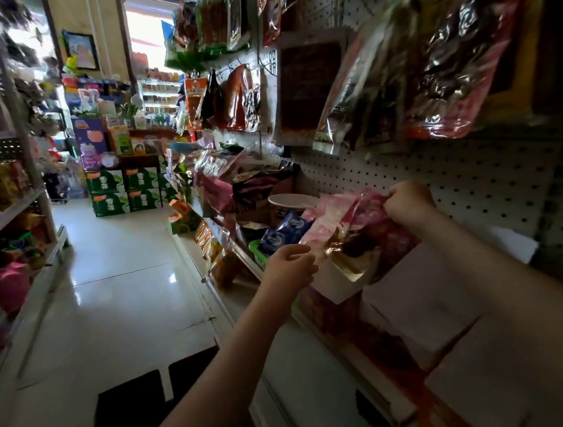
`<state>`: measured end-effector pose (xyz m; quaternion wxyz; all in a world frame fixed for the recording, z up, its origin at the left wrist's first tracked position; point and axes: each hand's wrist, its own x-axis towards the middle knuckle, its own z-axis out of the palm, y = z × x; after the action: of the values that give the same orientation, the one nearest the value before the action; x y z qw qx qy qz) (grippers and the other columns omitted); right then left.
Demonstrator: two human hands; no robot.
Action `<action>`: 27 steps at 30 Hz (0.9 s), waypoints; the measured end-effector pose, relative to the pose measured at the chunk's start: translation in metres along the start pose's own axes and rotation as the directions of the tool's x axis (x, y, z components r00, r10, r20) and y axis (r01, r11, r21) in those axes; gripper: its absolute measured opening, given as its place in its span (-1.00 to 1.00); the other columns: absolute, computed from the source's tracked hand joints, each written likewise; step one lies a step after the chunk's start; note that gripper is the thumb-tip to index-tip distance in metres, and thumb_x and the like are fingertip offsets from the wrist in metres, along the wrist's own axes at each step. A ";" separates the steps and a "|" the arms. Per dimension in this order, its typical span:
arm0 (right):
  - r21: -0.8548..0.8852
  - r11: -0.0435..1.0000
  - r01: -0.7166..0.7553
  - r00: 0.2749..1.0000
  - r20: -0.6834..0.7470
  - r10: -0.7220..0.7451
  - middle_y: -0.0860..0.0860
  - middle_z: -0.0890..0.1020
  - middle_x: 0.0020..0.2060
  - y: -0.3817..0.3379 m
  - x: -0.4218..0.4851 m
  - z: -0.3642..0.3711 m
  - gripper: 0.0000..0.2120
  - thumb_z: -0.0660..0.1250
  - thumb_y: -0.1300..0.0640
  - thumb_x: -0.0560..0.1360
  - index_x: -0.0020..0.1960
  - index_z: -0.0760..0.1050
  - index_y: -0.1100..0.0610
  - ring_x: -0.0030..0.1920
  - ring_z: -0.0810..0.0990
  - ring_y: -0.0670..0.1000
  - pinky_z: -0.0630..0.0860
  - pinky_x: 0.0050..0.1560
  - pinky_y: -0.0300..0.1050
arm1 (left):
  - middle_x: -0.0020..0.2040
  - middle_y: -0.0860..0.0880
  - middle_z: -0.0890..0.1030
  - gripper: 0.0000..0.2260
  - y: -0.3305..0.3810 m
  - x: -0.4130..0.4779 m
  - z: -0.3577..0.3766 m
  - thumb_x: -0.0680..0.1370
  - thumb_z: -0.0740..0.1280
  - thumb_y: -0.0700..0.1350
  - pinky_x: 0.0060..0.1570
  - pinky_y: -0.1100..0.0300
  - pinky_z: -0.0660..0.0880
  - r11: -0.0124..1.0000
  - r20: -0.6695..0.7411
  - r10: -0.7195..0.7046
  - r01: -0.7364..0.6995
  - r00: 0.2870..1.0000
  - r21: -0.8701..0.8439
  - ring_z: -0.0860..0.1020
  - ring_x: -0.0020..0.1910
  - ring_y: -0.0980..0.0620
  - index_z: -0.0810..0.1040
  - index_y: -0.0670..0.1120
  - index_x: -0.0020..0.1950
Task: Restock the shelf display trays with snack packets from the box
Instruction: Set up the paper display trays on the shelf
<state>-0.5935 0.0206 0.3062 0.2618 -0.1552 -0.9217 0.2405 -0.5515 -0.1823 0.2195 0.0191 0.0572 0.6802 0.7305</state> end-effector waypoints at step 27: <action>-0.421 0.898 0.130 0.990 0.109 -0.092 0.04 0.50 0.19 0.033 -0.012 0.011 -0.81 0.22 0.19 0.50 0.10 0.48 0.08 0.30 0.27 0.12 0.19 0.28 0.06 | 0.12 -0.03 0.62 -0.77 -0.009 0.025 0.049 0.54 0.32 -0.27 0.10 0.08 0.54 0.877 0.095 0.162 -0.188 0.982 0.443 0.58 0.05 0.02 0.60 -0.06 0.15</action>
<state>-0.5847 0.0392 0.2764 0.1947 -0.1452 -0.9698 0.0241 -0.5711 -0.1308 0.2155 -0.0421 0.1415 0.8218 0.5503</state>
